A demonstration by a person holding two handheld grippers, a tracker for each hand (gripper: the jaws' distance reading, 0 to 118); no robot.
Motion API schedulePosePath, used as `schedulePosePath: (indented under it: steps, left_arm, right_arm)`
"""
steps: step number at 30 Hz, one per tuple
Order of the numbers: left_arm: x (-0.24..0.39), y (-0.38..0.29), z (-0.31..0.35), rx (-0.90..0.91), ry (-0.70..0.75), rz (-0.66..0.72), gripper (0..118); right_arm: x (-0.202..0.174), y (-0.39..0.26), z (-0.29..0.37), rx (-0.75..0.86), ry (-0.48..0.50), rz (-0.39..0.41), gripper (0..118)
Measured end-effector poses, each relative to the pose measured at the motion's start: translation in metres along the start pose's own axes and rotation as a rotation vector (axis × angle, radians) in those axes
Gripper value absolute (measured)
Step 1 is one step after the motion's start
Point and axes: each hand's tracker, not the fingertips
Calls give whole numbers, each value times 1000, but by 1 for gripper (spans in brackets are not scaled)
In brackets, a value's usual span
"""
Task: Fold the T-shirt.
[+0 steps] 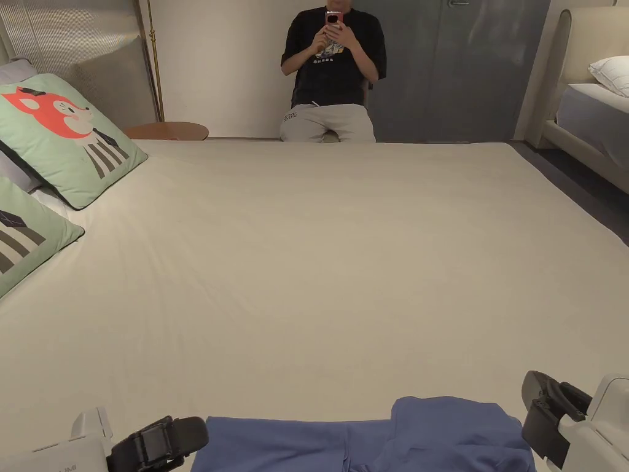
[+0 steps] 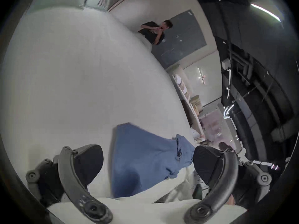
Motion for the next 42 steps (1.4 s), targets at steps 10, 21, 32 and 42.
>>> schedulePosePath:
  steps: [10,21,32,42]
  left_arm:
    - [18,-26,-45,-119,-110,125,97]
    - [24,-24,-5,-72,5,149,10]
    - [22,-6,103,157,137,128,10]
    - [107,5,2,15,-117,-122,10]
  right_arm:
    - [-12,8,4,-3,-5,16,1]
    - [-18,9,4,0,9,24,1]
    - [-26,3,0,-9,46,3,1]
    - [-20,4,6,6,63,-7,1]
